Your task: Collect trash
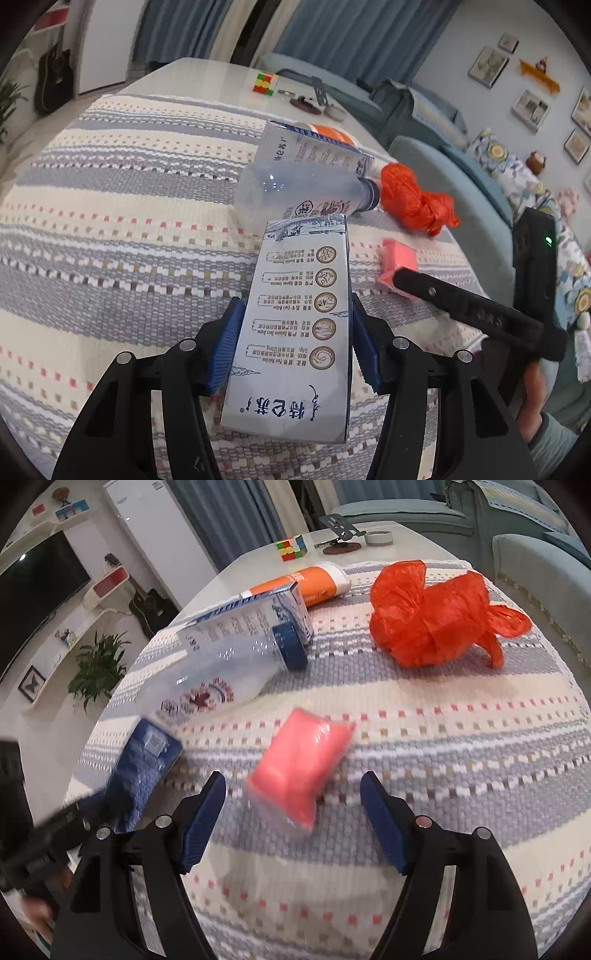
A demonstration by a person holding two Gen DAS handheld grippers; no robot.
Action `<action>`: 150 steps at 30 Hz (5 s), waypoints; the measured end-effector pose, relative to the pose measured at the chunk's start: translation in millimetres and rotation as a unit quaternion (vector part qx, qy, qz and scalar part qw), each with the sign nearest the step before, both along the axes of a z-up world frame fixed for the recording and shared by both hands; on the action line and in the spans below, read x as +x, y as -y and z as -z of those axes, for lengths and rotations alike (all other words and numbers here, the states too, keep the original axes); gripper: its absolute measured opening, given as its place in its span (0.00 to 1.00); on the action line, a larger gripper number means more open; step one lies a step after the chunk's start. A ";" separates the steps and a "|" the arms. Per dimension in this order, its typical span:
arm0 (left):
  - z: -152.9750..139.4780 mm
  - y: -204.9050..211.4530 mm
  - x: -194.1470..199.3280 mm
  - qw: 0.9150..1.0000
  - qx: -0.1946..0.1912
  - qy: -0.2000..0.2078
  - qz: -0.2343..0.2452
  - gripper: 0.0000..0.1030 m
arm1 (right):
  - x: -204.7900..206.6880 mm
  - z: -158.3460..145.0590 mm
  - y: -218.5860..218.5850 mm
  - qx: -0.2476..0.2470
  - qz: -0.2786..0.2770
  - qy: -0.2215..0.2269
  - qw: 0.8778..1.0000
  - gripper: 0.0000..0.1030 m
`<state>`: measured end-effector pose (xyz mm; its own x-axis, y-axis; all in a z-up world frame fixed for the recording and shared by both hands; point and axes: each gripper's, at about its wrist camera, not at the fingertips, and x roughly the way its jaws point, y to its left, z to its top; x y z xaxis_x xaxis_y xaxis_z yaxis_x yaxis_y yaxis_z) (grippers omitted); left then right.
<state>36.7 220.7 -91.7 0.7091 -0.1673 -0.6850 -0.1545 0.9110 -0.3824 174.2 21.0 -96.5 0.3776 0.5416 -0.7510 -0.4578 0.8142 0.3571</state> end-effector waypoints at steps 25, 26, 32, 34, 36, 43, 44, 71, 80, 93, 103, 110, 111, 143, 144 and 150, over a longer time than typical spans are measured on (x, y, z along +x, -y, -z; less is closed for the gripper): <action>-31.8 56.4 -9.4 0.995 0.073 0.057 0.033 0.51 | -39.7 -46.8 32.3 -0.047 0.027 0.134 0.989 0.33; -38.0 62.3 -9.8 0.995 0.074 0.062 0.039 0.51 | -41.1 -54.0 49.3 -0.034 0.043 0.134 0.989 0.33; -83.4 110.4 2.1 0.988 0.063 0.105 0.092 0.51 | -56.8 -90.1 146.7 -0.016 0.124 0.158 0.979 0.33; -96.6 133.1 8.6 0.984 0.067 0.119 0.111 0.51 | -60.8 -99.4 176.4 -0.020 0.149 0.167 0.974 0.33; -106.3 156.4 13.9 0.981 0.071 0.129 0.129 0.51 | -66.0 -108.2 206.0 -0.036 0.175 0.183 0.967 0.33; -125.5 251.6 44.8 0.964 0.083 0.146 0.205 0.51 | -77.7 -106.3 298.5 -0.070 0.252 0.183 0.948 0.33; -123.8 261.4 47.8 0.963 0.081 0.143 0.213 0.51 | -77.4 -100.4 316.1 -0.067 0.270 0.172 0.945 0.33; 6.5 391.1 124.3 0.937 0.085 -0.013 0.338 0.64 | -64.4 44.7 420.3 -0.049 0.372 -0.020 0.927 0.42; -11.7 382.5 116.0 0.938 0.079 0.007 0.338 0.64 | -68.6 25.3 412.2 -0.048 0.367 -0.002 0.929 0.42; -103.1 264.6 85.4 0.960 0.079 0.111 0.245 0.63 | -73.5 -96.1 290.2 -0.037 0.263 0.173 0.949 0.43; -96.8 79.0 80.3 0.985 0.136 0.076 0.075 0.65 | -28.4 -53.2 177.2 -0.038 0.197 0.158 0.967 0.54; -49.3 -11.2 95.4 0.994 0.103 0.022 0.027 0.70 | -19.6 -28.4 128.7 -0.072 0.159 0.163 0.971 0.54; -43.0 -17.3 97.7 0.995 0.093 0.017 0.026 0.70 | -20.8 -29.0 127.6 -0.070 0.153 0.167 0.971 0.54; 0.9 62.1 123.1 0.989 0.119 0.012 0.091 0.46 | 82.4 -39.8 63.9 -0.077 0.124 0.161 0.976 0.83; -0.3 58.2 121.4 0.990 0.106 0.018 0.091 0.45 | 85.7 -32.7 64.0 -0.075 0.126 0.152 0.978 0.83; 0.1 49.7 123.2 0.993 0.069 0.022 0.091 0.45 | 101.7 -14.6 62.0 -0.081 0.124 0.115 0.982 0.83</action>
